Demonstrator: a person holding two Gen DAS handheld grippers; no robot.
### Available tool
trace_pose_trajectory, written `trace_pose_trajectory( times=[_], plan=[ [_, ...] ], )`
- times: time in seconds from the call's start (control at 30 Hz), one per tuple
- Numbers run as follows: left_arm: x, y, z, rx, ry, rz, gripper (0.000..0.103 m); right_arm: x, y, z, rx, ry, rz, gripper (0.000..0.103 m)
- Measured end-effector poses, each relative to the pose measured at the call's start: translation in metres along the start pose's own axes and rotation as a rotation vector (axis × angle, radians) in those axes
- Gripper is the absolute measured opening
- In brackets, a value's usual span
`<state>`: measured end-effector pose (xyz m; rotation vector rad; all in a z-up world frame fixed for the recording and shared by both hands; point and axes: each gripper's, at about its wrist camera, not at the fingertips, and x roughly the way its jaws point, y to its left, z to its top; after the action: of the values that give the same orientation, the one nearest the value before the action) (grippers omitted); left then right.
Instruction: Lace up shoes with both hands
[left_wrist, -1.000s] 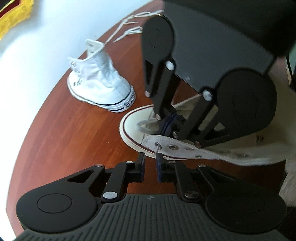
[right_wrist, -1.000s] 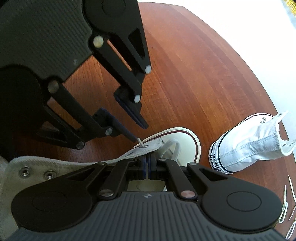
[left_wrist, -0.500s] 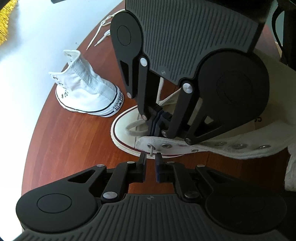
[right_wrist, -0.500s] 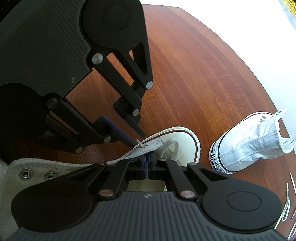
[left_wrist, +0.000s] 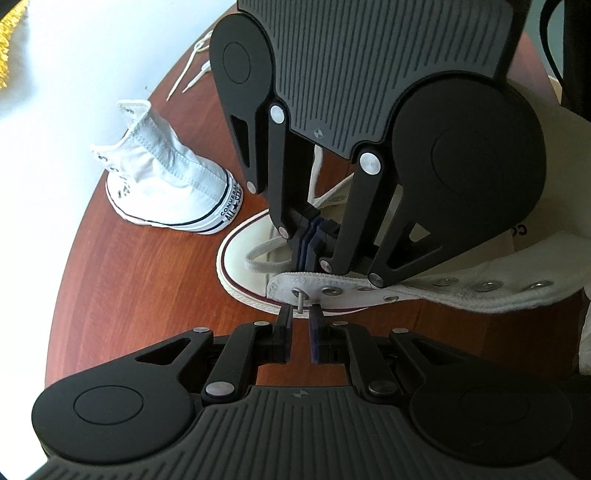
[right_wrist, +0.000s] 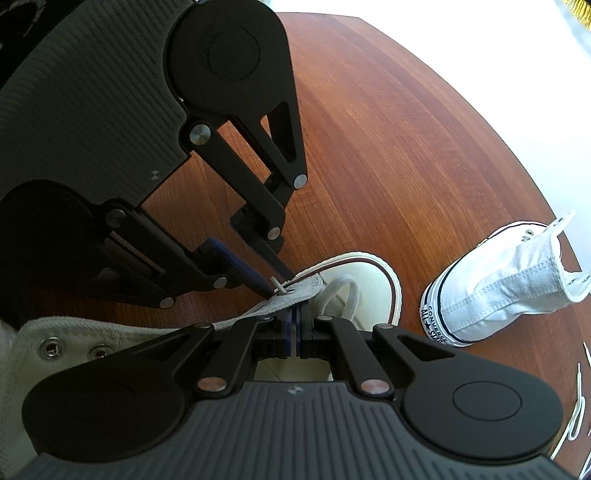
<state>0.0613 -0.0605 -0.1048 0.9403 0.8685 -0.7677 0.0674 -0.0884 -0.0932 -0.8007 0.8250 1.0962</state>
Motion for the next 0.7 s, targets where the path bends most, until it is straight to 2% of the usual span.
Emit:
trace_pose_trajectory(
  times=[0.03,0.27,0.43,0.6,0.7],
  plan=[
    [0.0,0.0,0.0,0.006,-0.001,-0.001,0.008,0.021,-0.018,-0.002,-0.002,0.0,0.001,0.002],
    [0.0,-0.003,0.0,0.072,-0.007,-0.009,0.004,0.037,-0.025,-0.003,-0.013,-0.002,0.005,0.002],
    [0.0,-0.002,-0.001,0.059,-0.008,-0.022,0.003,0.023,-0.005,0.005,-0.001,0.001,-0.001,0.002],
    [-0.001,-0.001,-0.002,0.045,-0.014,-0.012,0.002,0.046,-0.024,0.004,-0.002,0.005,-0.001,0.003],
    [-0.001,0.001,-0.002,0.013,-0.014,-0.007,0.002,0.045,-0.023,0.004,-0.003,0.009,-0.009,0.006]
  ],
)
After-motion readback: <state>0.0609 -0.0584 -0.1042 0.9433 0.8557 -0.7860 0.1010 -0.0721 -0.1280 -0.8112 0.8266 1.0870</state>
